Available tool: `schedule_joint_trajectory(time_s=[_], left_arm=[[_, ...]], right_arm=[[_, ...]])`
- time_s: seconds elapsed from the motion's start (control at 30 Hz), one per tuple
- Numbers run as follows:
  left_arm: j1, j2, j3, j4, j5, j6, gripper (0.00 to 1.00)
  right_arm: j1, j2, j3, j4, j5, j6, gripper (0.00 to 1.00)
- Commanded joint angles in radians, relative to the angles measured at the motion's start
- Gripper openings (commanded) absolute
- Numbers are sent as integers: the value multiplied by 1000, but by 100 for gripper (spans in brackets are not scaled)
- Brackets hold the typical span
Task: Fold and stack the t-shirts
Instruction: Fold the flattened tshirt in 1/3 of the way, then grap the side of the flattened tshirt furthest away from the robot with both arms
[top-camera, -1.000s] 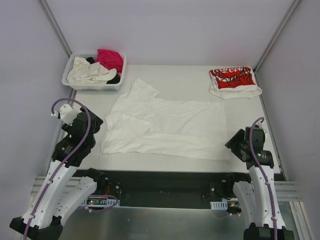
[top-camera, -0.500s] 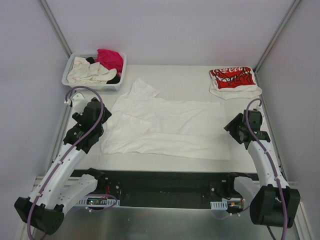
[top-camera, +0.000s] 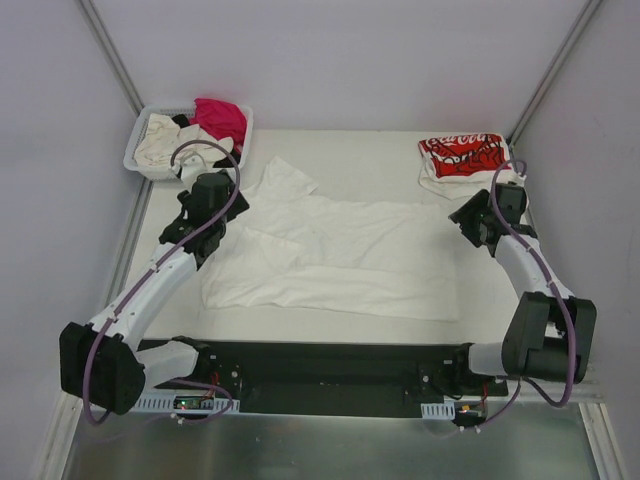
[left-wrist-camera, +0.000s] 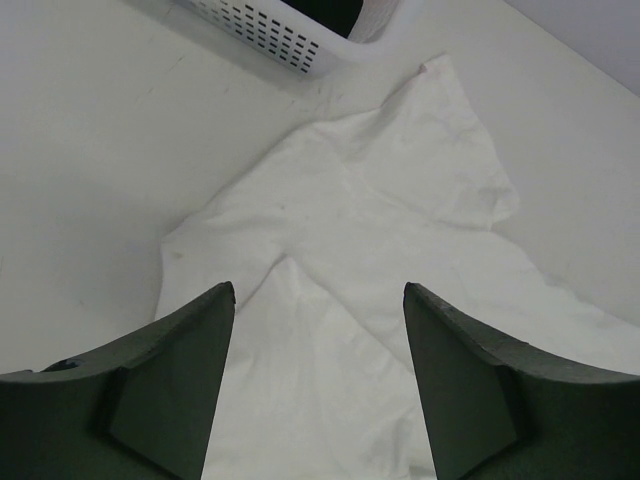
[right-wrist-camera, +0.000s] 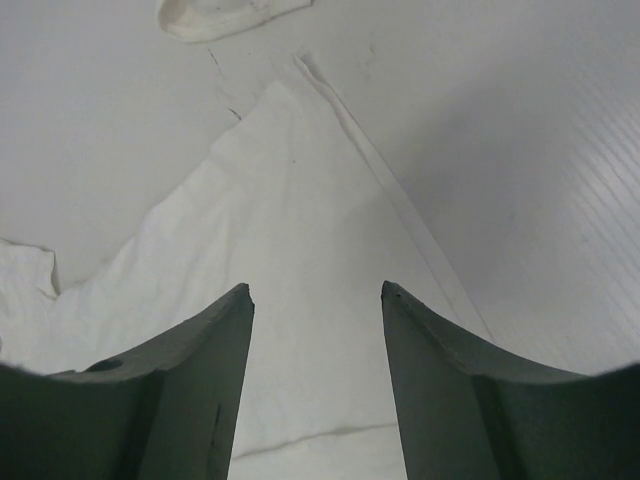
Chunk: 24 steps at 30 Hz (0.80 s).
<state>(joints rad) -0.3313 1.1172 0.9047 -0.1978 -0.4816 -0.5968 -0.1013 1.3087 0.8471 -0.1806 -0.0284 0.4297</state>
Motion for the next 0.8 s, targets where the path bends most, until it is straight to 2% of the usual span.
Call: schedule_joint_trajectory(time_s=[0.0, 0.2, 0.33, 0.43, 0.6, 0.77], left_arm=[[34, 107, 89, 152, 84, 61, 67], [66, 307, 200, 233, 118, 84, 67], [92, 438, 250, 374, 260, 173, 67], [130, 551, 293, 492, 466, 224, 68], [190, 783, 507, 503, 774, 242, 68], [219, 1008, 736, 450, 961, 255, 70]], right_arm=[[-29, 114, 79, 70, -48, 18, 56], [-48, 259, 164, 104, -82, 34, 54], [-60, 323, 216, 122, -119, 30, 54], [-67, 354, 240, 135, -159, 37, 54], [-74, 363, 247, 147, -185, 34, 54], [-81, 344, 236, 147, -208, 30, 54]])
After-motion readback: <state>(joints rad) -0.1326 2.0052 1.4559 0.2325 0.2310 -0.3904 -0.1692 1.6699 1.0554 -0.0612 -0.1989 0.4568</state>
